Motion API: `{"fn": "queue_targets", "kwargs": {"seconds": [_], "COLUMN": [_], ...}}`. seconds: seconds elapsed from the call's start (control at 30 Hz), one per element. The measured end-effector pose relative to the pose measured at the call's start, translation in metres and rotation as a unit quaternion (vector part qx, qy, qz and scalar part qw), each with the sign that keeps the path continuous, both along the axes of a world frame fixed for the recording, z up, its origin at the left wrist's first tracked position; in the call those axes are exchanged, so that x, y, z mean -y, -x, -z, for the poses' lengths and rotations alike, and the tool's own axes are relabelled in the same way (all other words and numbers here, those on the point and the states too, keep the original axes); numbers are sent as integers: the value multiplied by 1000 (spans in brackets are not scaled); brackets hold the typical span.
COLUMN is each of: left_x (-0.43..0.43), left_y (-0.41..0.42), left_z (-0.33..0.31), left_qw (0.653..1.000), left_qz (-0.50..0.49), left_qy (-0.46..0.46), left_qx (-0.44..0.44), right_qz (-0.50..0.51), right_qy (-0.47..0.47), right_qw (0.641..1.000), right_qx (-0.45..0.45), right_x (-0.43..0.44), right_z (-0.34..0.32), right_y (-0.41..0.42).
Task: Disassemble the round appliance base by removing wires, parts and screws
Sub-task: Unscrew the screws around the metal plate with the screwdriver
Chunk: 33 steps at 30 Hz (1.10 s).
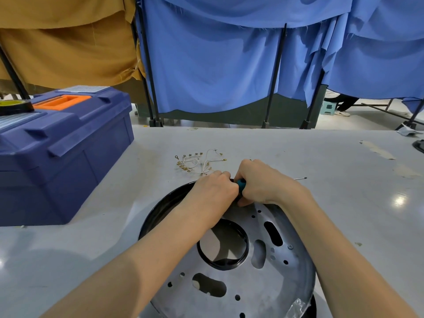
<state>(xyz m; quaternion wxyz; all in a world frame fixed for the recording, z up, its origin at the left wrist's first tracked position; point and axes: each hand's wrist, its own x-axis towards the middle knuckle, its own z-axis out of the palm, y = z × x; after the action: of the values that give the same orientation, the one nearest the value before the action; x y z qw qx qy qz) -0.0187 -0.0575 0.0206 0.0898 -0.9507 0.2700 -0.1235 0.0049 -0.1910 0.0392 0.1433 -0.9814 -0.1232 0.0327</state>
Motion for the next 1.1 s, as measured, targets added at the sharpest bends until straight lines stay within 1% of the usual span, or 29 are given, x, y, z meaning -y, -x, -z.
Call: {"fn": "queue_targets", "kwargs": {"seconds": [0.17, 0.57, 0.87, 1.0, 1.1], "left_x": [2, 1, -1, -3, -4], "left_y": [-2, -5, -4, -5, -6], "left_z": [2, 5, 6, 3, 1], "left_qw": [999, 997, 998, 999, 1000], "left_qz": [12, 39, 36, 18, 12], "left_qy": [-36, -50, -26, 15, 25], "left_qx": [9, 37, 41, 24, 10], "right_qz": [0, 2, 2, 9, 7], "right_qy": [1, -5, -6, -10, -13], "right_qw": [1000, 1000, 1000, 1000, 1000], "right_qx": [1, -2, -10, -13, -20], "right_x": [0, 1, 2, 2, 2], "right_z": [-1, -3, -3, -3, -3], "right_y": [2, 1, 2, 2, 2]}}
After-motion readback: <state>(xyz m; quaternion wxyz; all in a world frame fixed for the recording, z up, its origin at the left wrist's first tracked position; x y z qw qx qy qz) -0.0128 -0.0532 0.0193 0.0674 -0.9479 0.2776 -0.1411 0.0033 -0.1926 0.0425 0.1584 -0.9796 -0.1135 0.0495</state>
